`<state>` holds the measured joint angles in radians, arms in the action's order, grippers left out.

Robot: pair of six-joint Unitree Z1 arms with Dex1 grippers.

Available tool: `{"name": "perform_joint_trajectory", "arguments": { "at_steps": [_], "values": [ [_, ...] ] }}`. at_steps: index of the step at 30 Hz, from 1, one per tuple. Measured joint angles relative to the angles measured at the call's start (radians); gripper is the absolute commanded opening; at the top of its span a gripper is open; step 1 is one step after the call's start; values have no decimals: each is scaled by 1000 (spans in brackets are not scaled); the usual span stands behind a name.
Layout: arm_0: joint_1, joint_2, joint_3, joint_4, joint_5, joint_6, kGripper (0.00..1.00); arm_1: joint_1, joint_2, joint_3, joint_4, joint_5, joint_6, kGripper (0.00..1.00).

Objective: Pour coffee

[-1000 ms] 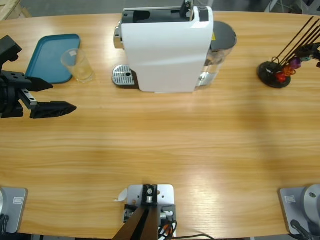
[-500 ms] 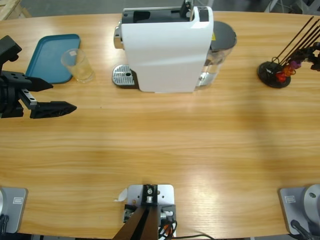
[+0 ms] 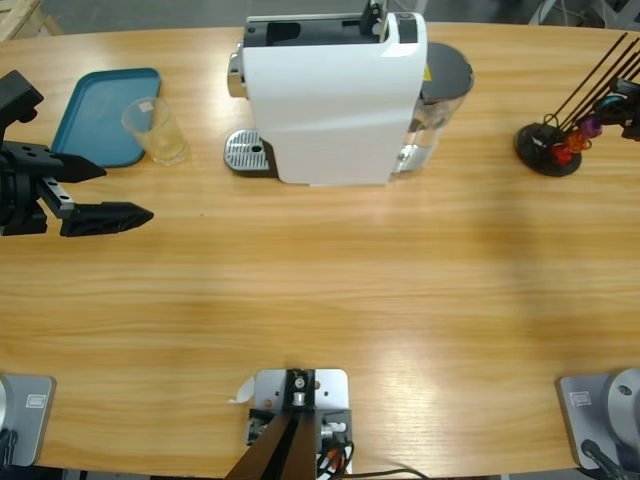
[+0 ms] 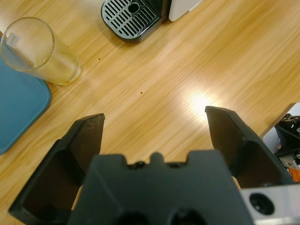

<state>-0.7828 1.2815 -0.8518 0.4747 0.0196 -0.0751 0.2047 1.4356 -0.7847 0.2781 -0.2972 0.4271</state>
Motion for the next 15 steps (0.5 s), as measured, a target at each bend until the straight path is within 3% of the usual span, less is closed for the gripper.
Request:
{"name": "perform_joint_trajectory", "arguments": {
  "at_steps": [15],
  "values": [
    [0,0,1,-7,0,0,931,0,-12,0,-8,-10,-7,140]
  ]
}}
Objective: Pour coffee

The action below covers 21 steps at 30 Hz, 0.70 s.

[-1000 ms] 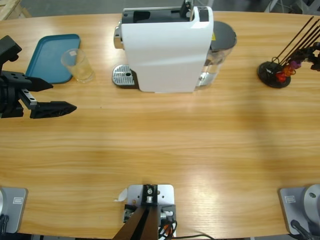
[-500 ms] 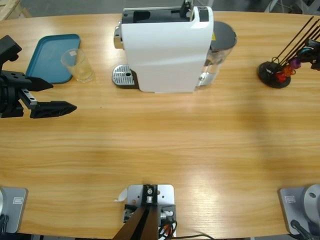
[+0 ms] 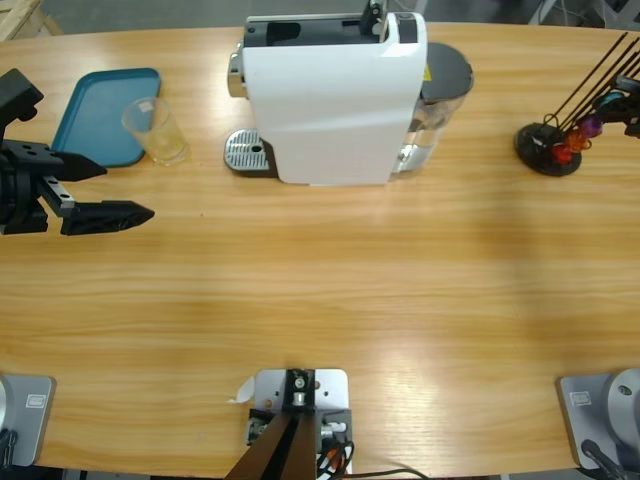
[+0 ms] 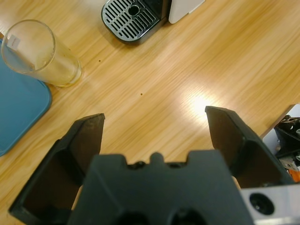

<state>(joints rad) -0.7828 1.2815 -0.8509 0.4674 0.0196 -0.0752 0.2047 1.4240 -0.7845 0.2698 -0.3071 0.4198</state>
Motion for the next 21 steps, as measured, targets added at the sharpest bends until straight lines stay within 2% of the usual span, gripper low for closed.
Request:
{"name": "perform_joint_trajectory", "arguments": {
  "at_steps": [12,21],
  "values": [
    [0,0,0,-3,0,0,931,0,-68,-12,28,-31,-18,135],
    [0,0,1,-3,0,0,931,0,-80,-103,95,-31,-37,135]
  ]
}}
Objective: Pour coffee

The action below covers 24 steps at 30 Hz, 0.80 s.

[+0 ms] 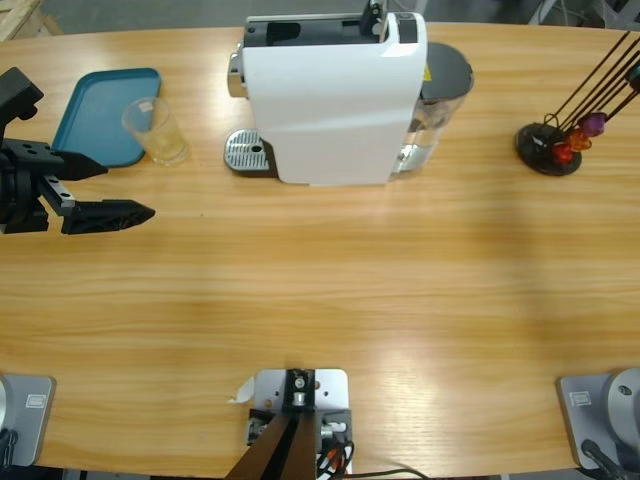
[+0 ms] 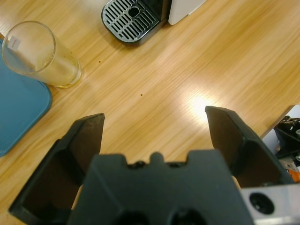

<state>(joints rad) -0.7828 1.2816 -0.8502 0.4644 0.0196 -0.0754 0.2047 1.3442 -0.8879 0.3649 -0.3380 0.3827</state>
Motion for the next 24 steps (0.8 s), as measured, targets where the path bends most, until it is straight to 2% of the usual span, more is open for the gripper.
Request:
{"name": "perform_joint_trajectory", "arguments": {
  "at_steps": [24],
  "values": [
    [0,4,0,0,0,-2,931,0,-37,-193,193,0,-31,135]
  ]
}}
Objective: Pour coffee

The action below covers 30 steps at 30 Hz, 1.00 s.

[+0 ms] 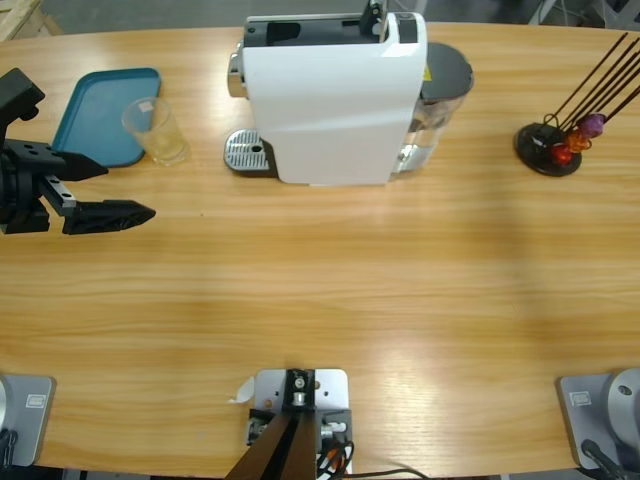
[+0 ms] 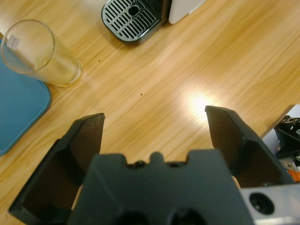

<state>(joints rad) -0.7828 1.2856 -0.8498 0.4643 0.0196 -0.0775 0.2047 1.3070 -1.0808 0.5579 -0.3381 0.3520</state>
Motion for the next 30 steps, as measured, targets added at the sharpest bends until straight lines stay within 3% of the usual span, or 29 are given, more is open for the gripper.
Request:
{"name": "perform_joint_trajectory", "arguments": {
  "at_steps": [8,10,17,22,26,30],
  "values": [
    [0,6,0,0,0,0,931,7,-38,-9,66,5,-20,133],
    [0,7,0,0,0,0,931,36,-55,-31,84,32,-49,12],
    [0,36,0,-1,-3,0,931,240,-166,-103,191,354,-319,0],
    [0,49,0,-1,-10,0,931,447,-289,-117,205,479,-408,0],
    [0,58,0,-1,-11,0,931,510,-332,-128,167,600,-437,0],
    [0,58,0,-1,-11,0,931,558,-279,-177,111,673,-484,0]
  ]
}}
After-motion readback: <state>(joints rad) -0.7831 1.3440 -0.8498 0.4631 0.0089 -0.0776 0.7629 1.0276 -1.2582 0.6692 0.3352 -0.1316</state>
